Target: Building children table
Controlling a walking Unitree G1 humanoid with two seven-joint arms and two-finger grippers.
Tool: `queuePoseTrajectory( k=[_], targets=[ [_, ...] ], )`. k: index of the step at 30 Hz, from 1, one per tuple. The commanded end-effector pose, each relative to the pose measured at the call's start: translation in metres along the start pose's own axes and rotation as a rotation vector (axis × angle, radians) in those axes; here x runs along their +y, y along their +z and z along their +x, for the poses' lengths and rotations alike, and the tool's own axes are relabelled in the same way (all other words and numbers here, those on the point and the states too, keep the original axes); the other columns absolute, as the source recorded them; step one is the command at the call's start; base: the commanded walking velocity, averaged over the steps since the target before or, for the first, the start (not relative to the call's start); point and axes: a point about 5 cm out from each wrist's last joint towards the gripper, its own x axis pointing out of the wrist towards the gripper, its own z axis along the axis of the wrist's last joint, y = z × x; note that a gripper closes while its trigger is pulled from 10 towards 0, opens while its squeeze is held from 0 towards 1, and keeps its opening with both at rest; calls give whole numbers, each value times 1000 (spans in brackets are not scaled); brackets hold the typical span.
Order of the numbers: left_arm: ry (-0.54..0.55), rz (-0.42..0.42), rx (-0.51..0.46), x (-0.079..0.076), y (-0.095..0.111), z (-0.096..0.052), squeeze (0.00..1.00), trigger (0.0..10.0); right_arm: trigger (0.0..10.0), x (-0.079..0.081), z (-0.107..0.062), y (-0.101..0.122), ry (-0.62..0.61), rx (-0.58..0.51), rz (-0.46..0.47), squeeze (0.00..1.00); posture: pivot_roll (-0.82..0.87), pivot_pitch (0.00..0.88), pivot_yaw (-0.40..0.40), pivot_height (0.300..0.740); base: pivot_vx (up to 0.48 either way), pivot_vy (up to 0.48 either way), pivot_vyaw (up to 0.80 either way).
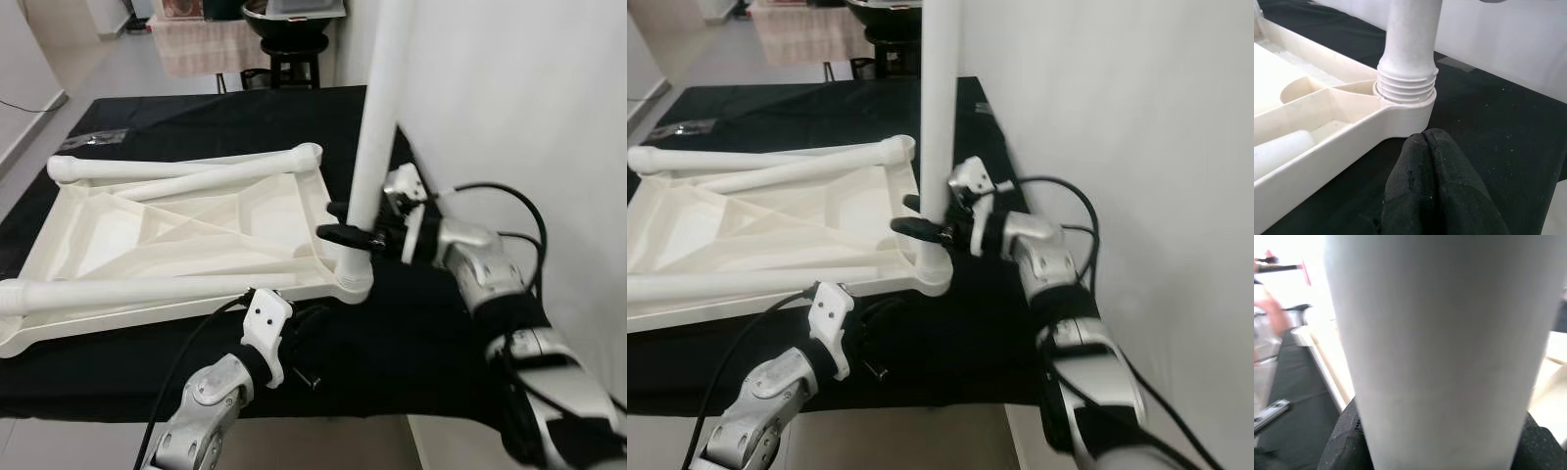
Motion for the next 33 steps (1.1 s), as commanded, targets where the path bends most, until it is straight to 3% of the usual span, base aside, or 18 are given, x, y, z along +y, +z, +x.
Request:
queuePoseTrajectory(
  k=[1, 3, 4, 6, 8, 10, 13, 16, 17, 18, 19, 20, 21, 25, 26, 27, 28, 33],
  targets=[
    [2, -6, 9, 0, -2, -4, 0, 10000, 0, 8, -6, -31, -92, 88, 72, 0, 3, 85, -24, 740, 0, 0, 0],
    [2, -6, 9, 0, -2, -4, 0, 10000, 0, 12, -6, -42, -153, 145, 63, 0, 0, 86, -27, 740, 0, 0, 0],
    [2, -5, 9, 0, -2, -5, 0, 10000, 0, 19, -5, -57, -274, 225, 36, 0, -6, 93, -28, 740, 0, 0, 0],
    [3, -6, 10, 2, -1, -6, 0, 10000, 0, 76, 3, -91, -508, 271, 186, 0, -9, 108, -7, 740, 0, 0, 0],
    [3, -5, 12, 4, -1, -6, 0, 10000, 0, 86, 5, -88, -554, 263, 135, 0, -28, 102, 3, 740, 0, 0, 0],
    [4, -6, 13, 5, -1, -6, 0, 10000, 0, 84, 9, -82, -543, 223, 140, 0, -45, 87, 8, 740, 0, 0, 0],
    [-5, -7, 19, 5, -2, -4, 0, 10000, 0, 65, 12, -79, -552, 224, 108, 0, -20, 86, 4, 740, 0, 0, 0],
    [-1, -5, 19, 6, -2, -3, 0, 10000, 0, 63, 14, -80, -559, 227, 129, 0, -17, 84, 6, 740, 0, 0, 0],
    [8, -2, 17, 6, -2, -3, 0, 10000, 10000, 63, 14, -76, -600, 232, 108, 0, -14, 83, 5, 740, 0, 0, 0],
    [8, -2, 17, 6, -2, -3, 0, 10000, 10000, 63, 14, -76, -600, 232, 108, 0, -14, 83, 5, 740, 0, 0, 0],
    [8, -2, 17, 6, -2, -3, 0, 10000, 10000, 63, 16, -70, -563, 203, 108, 439, -16, 81, 4, 740, 0, 0, 0],
    [8, -2, 17, 6, -2, -3, 0, 10000, 10000, 63, 16, -70, -563, 203, 108, 439, -16, 81, 4, 740, 0, 0, 0],
    [5, -4, 17, 6, -2, -3, 0, 10000, 10000, 65, 19, -54, -505, 134, 104, 1000, -14, 78, 4, 740, 0, 0, 0],
    [3, -5, 17, 5, -2, -2, 0, 10000, 10000, 59, 24, -28, -360, 24, 85, 1000, -11, 76, 4, 740, 0, 0, 0],
    [2, -5, 17, 5, -2, -2, 0, 10000, 10000, 55, 24, -18, -286, -14, 73, 784, -7, 73, 3, 740, 0, 0, 0],
    [2, -5, 17, 5, -2, -2, 0, 10000, 10000, 55, 24, -18, -286, -14, 73, 784, -7, 73, 3, 740, 0, 0, 0],
    [2, -5, 17, 5, -2, -1, 0, 10000, 10000, 48, 22, -8, -195, -29, 46, 0, -4, 72, 1, 740, 0, 0, 0],
    [2, -5, 16, 5, -3, 0, 0, 10000, 10000, 43, 20, -2, -111, -26, 9, 0, 0, 69, -2, 740, 0, 0, 0]
  ],
)
